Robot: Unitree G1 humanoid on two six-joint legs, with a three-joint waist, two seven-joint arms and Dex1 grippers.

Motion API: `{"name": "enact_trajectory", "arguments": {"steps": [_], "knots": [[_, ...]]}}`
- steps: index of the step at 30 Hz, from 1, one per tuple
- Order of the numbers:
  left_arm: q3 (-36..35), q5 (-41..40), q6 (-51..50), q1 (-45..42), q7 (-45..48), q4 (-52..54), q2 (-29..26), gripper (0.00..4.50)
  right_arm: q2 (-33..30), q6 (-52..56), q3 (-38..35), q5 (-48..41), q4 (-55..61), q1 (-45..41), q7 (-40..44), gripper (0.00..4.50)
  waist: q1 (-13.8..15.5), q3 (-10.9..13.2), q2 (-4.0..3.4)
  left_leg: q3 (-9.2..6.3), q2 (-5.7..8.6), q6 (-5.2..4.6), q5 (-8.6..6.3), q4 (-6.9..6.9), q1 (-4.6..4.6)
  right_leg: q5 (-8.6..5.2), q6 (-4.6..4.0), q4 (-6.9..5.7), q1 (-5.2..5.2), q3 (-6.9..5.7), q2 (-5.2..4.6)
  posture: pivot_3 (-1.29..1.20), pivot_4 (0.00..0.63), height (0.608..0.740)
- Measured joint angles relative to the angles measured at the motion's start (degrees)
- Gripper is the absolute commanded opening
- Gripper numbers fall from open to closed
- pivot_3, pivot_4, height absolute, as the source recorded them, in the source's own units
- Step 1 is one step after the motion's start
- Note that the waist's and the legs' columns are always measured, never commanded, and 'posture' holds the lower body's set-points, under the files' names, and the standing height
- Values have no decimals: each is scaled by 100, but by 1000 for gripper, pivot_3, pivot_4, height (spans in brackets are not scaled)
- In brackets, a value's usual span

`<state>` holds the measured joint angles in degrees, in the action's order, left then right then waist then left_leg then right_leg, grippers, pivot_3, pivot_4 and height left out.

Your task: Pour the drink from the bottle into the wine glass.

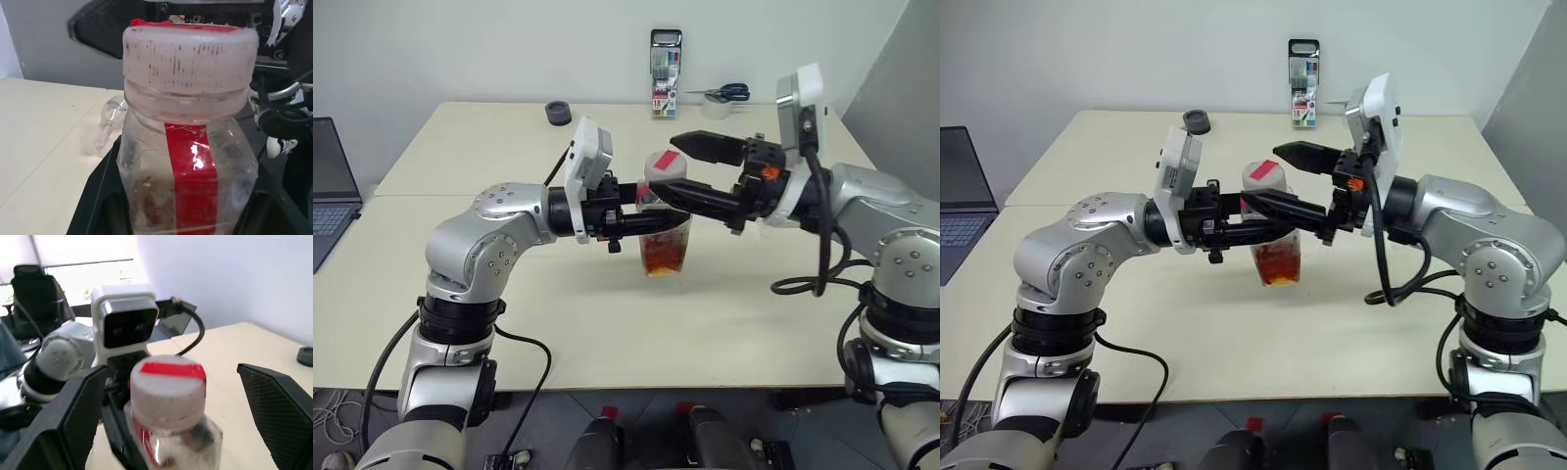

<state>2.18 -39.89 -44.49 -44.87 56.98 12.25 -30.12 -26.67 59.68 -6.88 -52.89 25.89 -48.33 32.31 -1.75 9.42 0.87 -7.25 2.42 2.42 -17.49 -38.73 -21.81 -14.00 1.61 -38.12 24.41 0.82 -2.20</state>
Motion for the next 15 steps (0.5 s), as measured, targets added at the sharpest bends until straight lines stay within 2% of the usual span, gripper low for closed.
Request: {"name": "enact_trajectory", "arguments": {"steps": [15], "knots": [[79,67,19,-131,-3,-116,23,1840,-26,-371,153,237,-206,-70,-240,4489,-6,0,-1,4,0,-1,0,0,2,0,0,-2,0,-3,2,0,150,740]]}}
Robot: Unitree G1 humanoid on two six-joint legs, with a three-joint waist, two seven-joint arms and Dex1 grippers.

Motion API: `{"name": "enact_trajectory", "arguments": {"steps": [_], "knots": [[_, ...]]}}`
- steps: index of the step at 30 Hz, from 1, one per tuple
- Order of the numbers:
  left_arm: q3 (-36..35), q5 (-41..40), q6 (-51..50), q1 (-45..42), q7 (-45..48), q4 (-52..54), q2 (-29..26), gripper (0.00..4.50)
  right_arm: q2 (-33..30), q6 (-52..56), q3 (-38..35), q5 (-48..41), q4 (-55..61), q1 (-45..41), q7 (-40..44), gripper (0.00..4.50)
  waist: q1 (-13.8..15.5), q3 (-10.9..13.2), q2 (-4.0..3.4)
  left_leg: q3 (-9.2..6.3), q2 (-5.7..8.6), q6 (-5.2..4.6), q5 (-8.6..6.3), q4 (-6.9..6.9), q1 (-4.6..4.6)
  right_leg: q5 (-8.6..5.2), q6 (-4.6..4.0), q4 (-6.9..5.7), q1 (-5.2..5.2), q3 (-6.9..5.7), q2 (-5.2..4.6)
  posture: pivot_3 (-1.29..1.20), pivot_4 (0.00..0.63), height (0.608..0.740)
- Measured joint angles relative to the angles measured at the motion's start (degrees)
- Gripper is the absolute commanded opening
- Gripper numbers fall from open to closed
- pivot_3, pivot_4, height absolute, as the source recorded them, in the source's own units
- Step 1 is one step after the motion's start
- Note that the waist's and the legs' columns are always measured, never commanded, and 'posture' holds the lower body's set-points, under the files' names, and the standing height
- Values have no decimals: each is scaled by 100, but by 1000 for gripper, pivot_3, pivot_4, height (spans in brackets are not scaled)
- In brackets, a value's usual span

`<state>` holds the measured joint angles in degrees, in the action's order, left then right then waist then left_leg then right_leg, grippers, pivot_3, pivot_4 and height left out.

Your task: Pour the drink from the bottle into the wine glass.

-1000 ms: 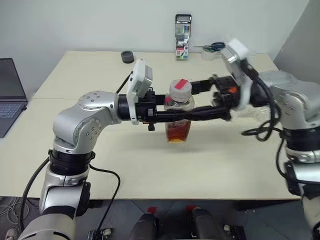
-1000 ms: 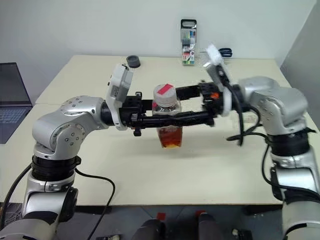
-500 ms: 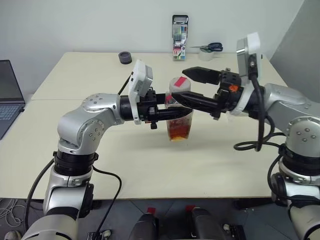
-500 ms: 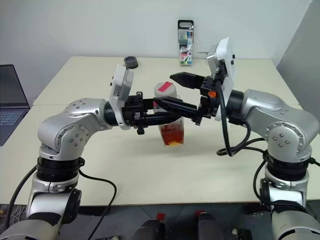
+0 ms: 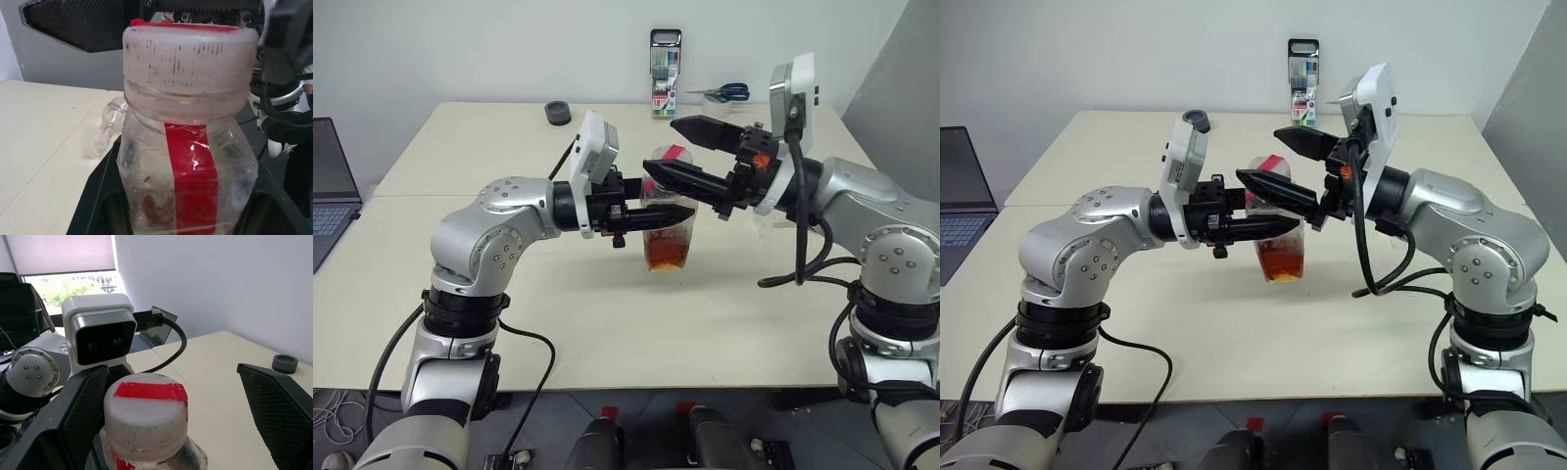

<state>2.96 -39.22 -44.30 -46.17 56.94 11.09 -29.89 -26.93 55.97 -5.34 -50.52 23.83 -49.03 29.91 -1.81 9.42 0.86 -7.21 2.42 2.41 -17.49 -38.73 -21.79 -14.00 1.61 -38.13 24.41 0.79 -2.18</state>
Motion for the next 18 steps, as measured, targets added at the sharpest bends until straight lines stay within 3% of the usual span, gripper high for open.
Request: {"name": "enact_trajectory", "arguments": {"steps": [18], "knots": [[5,99,81,0,-2,-57,66,1840,-642,9,-74,-236,10,75,270,4489,5,0,0,0,-1,-1,-1,0,-1,0,0,1,-1,0,0,0,150,740]]}}
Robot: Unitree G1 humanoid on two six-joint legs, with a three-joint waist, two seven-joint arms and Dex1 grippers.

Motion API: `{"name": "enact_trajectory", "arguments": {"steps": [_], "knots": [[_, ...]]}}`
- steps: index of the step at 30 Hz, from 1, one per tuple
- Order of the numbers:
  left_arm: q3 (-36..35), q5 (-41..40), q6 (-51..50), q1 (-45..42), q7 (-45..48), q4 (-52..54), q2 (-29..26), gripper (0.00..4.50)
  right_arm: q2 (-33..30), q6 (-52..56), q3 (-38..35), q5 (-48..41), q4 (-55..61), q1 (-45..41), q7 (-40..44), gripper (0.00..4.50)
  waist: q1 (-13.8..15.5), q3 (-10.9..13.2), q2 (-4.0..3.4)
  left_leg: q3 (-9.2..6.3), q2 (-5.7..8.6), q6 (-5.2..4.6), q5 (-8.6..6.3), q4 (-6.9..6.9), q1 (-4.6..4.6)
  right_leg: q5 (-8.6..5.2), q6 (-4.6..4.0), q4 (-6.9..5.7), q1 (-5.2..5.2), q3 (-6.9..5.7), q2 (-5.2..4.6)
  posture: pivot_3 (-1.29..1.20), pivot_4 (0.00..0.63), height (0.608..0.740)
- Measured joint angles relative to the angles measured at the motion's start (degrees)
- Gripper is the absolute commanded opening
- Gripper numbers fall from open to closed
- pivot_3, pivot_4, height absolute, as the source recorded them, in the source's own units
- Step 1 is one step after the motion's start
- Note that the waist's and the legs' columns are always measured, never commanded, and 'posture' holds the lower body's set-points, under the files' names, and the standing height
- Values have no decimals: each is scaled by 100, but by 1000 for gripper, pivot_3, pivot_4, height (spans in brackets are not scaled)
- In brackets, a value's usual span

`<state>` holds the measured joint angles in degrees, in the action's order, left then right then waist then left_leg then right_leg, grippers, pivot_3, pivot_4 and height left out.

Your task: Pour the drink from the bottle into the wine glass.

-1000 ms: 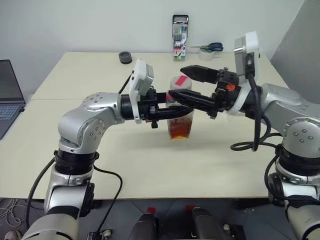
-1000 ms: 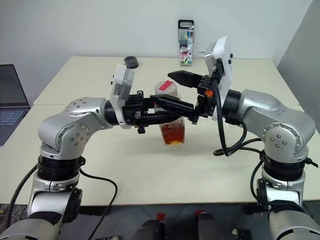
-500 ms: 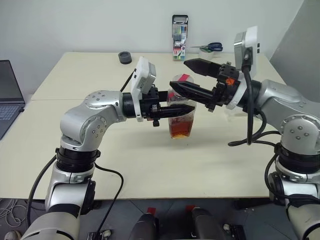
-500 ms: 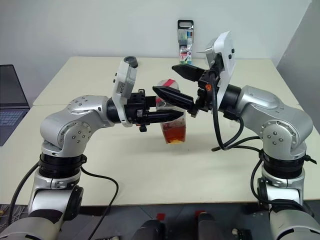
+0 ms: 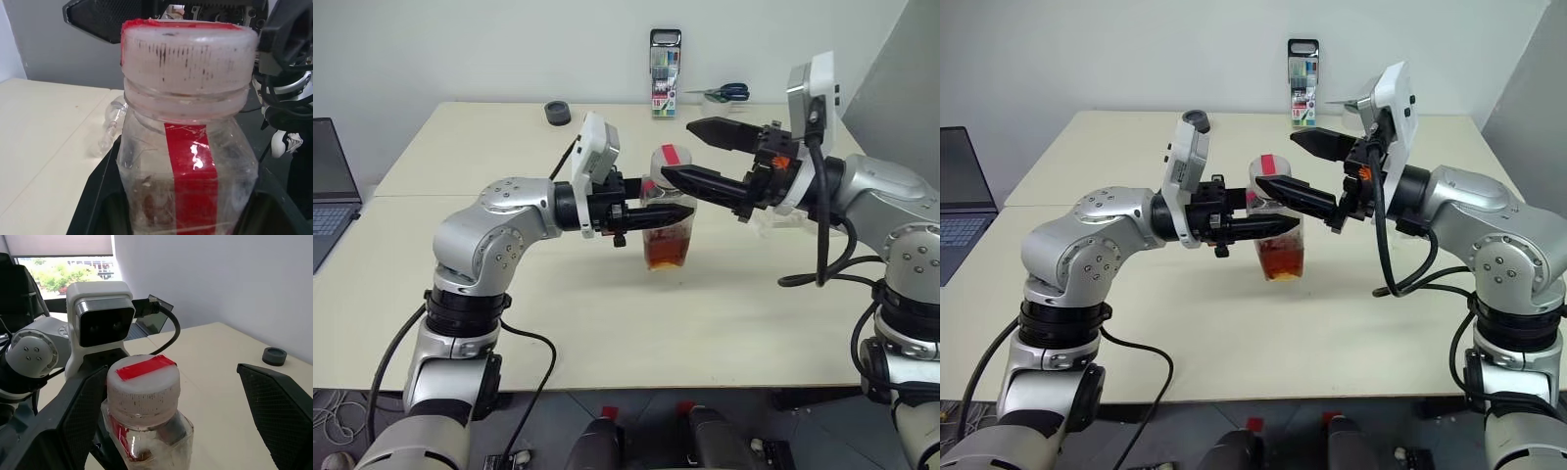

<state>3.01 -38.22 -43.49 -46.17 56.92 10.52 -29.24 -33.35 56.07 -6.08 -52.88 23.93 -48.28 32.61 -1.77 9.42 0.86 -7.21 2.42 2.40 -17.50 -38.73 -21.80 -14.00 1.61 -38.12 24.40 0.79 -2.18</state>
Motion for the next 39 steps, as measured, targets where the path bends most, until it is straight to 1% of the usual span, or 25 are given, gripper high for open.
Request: {"name": "enact_trajectory", "arguments": {"steps": [6,13,19,23,28,32,39], "knots": [[0,14,15,0,-5,-19,12,1840,-236,75,-118,-169,0,44,30,4489,3,0,0,1,0,0,0,0,0,0,0,0,0,0,0,0,150,740],[0,14,18,4,0,-19,13,1840,-323,79,-171,-259,-12,54,57,4489,4,0,0,2,0,0,0,0,0,0,0,0,0,0,0,0,150,740],[1,46,85,3,3,-50,24,1840,30,185,-195,-750,48,4,-284,4489,3,0,0,1,-2,0,0,0,1,0,0,0,0,1,0,0,150,740],[4,48,135,3,7,-65,37,1840,247,175,-86,-840,126,-73,-500,4489,2,0,0,-1,-1,0,0,0,0,0,0,0,0,1,0,0,150,740],[12,66,149,2,10,-146,46,1840,446,-126,270,-284,56,-62,-565,4489,-3,0,0,0,0,0,0,0,1,0,0,-1,0,0,1,0,150,740],[12,66,149,2,21,-146,32,1840,493,-325,292,-13,-83,-63,-556,4489,-3,0,0,0,1,0,0,-1,0,0,0,0,0,0,1,0,150,740],[12,71,149,2,23,-146,26,1840,441,-402,277,48,-151,-5,-524,4489,-3,0,0,1,0,0,0,-1,0,0,0,0,0,1,0,0,150,740]]}}
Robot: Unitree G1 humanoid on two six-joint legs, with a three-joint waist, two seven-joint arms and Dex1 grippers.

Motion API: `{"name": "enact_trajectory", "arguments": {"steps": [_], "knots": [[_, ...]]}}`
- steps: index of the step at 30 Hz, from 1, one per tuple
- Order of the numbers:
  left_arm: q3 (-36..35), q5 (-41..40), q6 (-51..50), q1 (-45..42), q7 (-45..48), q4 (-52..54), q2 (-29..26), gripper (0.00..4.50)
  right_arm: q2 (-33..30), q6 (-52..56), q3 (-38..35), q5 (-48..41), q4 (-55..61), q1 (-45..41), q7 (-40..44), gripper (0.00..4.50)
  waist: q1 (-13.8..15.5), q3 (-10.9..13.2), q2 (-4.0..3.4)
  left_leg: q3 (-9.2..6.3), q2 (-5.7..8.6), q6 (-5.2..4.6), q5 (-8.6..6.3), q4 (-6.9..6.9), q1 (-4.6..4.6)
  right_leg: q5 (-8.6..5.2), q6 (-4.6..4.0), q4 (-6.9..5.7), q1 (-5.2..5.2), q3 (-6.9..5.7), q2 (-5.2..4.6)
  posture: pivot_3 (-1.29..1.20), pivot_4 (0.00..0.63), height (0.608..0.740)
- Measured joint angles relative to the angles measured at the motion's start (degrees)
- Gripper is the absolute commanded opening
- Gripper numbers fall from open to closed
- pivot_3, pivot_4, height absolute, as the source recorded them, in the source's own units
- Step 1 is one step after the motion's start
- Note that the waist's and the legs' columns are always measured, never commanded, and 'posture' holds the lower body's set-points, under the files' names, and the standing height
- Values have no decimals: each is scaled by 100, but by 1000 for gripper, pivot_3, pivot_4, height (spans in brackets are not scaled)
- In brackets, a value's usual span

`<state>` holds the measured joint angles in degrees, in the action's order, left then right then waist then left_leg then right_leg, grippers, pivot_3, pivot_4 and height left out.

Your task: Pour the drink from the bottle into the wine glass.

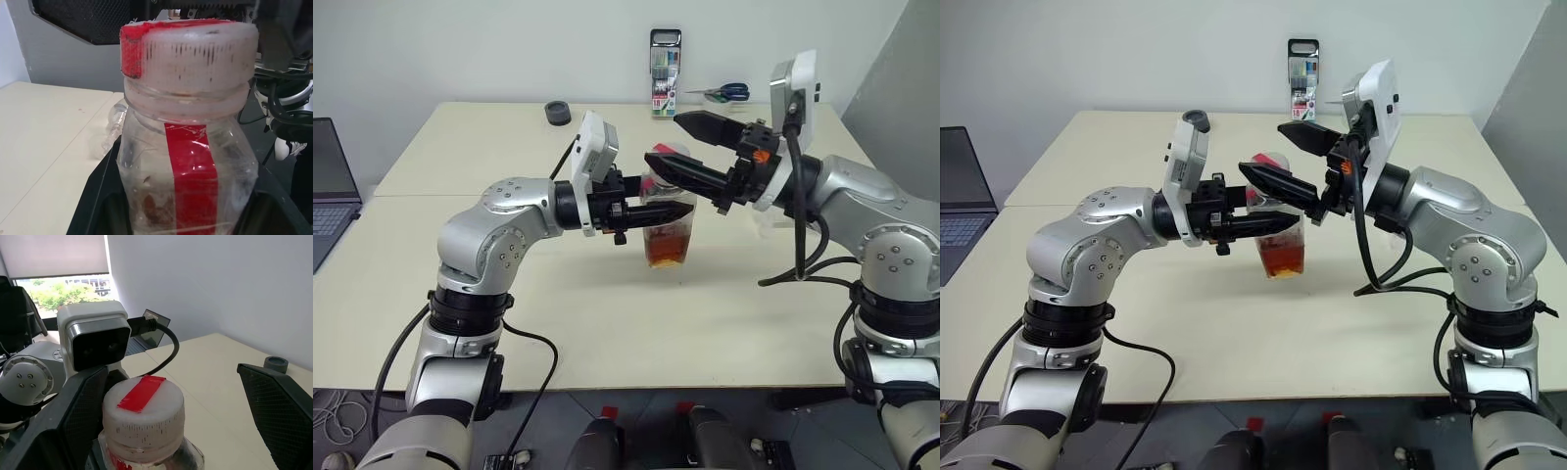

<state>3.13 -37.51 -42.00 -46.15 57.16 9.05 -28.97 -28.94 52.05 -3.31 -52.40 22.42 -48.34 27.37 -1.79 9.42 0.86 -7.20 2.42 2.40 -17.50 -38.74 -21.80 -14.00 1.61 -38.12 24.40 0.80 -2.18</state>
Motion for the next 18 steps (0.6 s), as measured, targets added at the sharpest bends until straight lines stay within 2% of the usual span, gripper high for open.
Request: {"name": "enact_trajectory", "arguments": {"steps": [11,18], "knots": [[66,54,0,-1,-2,-71,-5,1840,-437,16,-255,-84,151,209,127,4489,3,0,0,1,0,-1,0,0,0,0,0,0,0,-1,0,0,150,740],[99,64,0,-4,69,-112,-5,1840,-443,86,-295,-133,154,209,83,4489,3,0,0,2,-1,-1,0,0,0,0,0,-1,0,-1,0,0,150,740]]}}
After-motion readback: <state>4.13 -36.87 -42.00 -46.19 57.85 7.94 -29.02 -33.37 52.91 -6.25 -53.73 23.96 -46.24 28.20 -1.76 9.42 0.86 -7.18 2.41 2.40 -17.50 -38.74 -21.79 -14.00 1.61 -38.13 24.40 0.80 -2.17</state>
